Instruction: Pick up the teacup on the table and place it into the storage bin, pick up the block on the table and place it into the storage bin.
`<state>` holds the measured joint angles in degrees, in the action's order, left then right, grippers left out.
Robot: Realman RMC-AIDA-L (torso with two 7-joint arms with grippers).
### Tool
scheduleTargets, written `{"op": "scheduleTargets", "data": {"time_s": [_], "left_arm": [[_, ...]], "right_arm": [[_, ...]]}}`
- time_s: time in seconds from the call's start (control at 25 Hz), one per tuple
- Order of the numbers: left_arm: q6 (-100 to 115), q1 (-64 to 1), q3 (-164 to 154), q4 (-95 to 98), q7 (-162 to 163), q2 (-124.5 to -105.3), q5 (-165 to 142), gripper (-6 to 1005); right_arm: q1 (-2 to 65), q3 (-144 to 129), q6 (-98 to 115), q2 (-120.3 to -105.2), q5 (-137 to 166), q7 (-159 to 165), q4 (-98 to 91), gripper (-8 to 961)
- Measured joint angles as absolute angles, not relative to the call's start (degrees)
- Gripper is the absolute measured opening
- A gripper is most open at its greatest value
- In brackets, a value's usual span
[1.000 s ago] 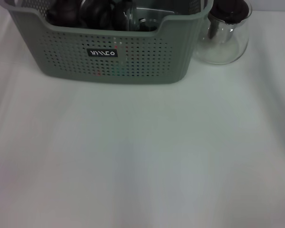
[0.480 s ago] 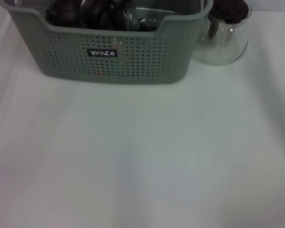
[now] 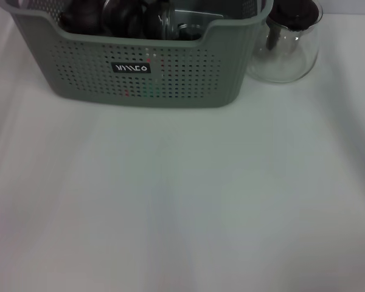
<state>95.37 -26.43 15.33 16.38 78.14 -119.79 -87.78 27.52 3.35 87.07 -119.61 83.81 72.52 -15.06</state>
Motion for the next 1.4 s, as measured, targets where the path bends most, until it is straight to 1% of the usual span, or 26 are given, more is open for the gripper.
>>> {"op": "scheduleTargets", "data": {"time_s": [1.4], "left_arm": [[95.37, -26.43, 15.33, 16.38, 78.14, -119.79, -87.78, 744]], "right_arm": [[27.52, 3.35, 87.07, -119.61, 83.81, 72.52, -15.06, 917]]}}
